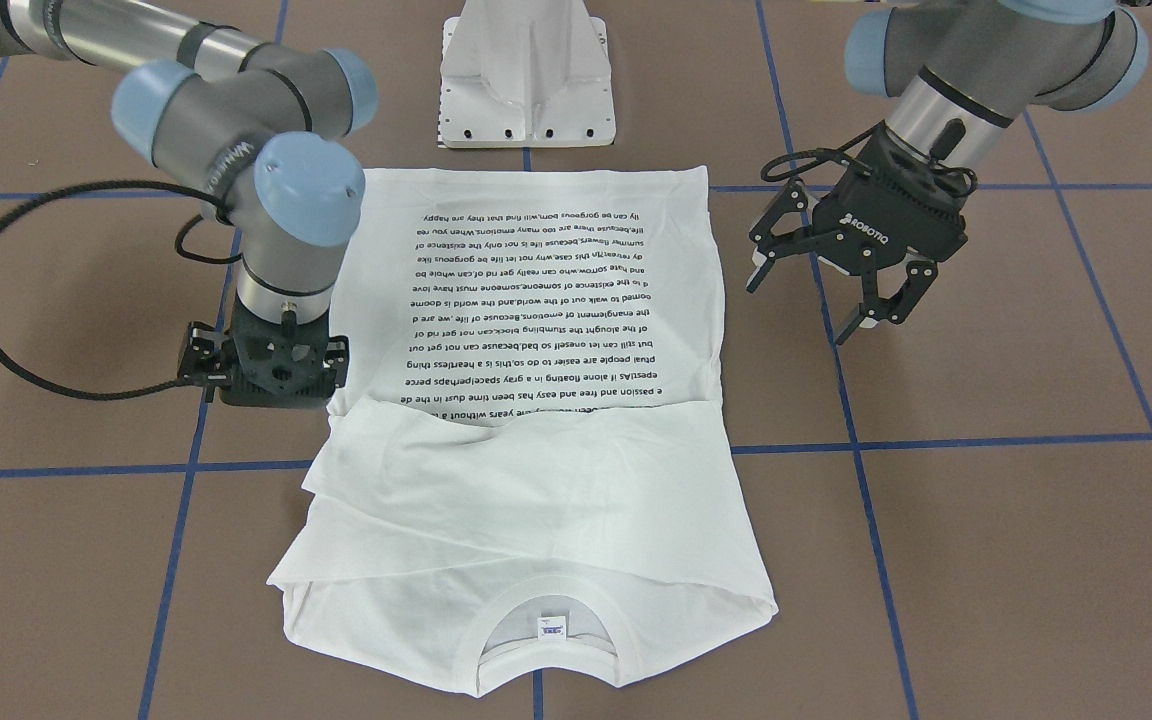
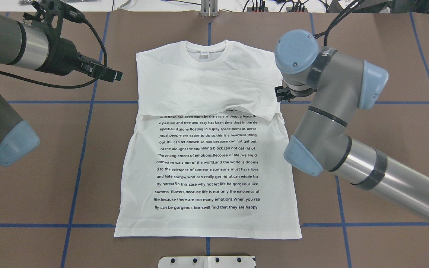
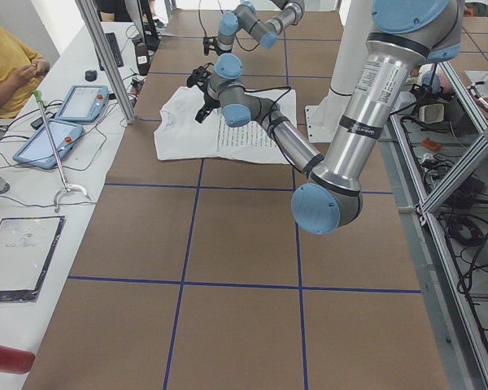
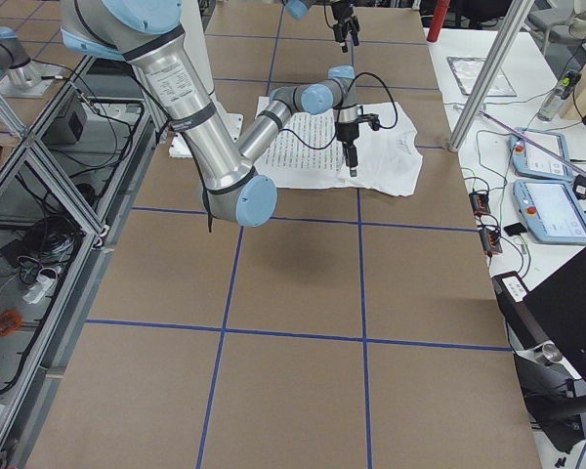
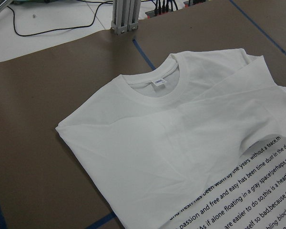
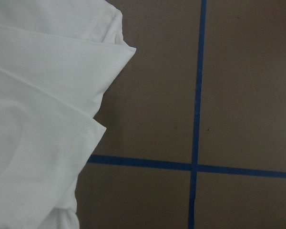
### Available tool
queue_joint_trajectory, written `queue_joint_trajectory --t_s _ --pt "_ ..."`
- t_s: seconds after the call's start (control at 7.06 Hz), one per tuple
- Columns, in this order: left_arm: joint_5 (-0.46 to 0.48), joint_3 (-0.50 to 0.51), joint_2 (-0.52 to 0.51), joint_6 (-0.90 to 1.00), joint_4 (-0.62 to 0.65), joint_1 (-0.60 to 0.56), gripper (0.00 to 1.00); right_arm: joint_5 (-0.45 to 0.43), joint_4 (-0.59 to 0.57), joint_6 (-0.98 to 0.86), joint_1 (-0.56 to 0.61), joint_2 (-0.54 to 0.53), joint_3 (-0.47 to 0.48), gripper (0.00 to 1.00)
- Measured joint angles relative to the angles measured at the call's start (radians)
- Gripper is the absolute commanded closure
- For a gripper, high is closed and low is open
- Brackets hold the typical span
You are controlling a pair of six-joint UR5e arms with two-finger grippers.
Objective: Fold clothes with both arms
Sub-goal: 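Move both grippers down to the shirt hem nearest the robot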
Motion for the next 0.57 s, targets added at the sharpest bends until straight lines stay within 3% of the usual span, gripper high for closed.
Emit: queue_joint_trajectory --t_s 0.14,0.57 --pt "0.0 -0.047 0.059 -0.018 -0.001 0.002 0.0 0.034 0.041 0.038 -0.002 -0.08 0.119 0.0" --pt "0.01 -0.257 0.292 -0.183 -0.007 0.099 0.0 0.064 0.404 0.292 -0.1 -0.372 0.309 0.0"
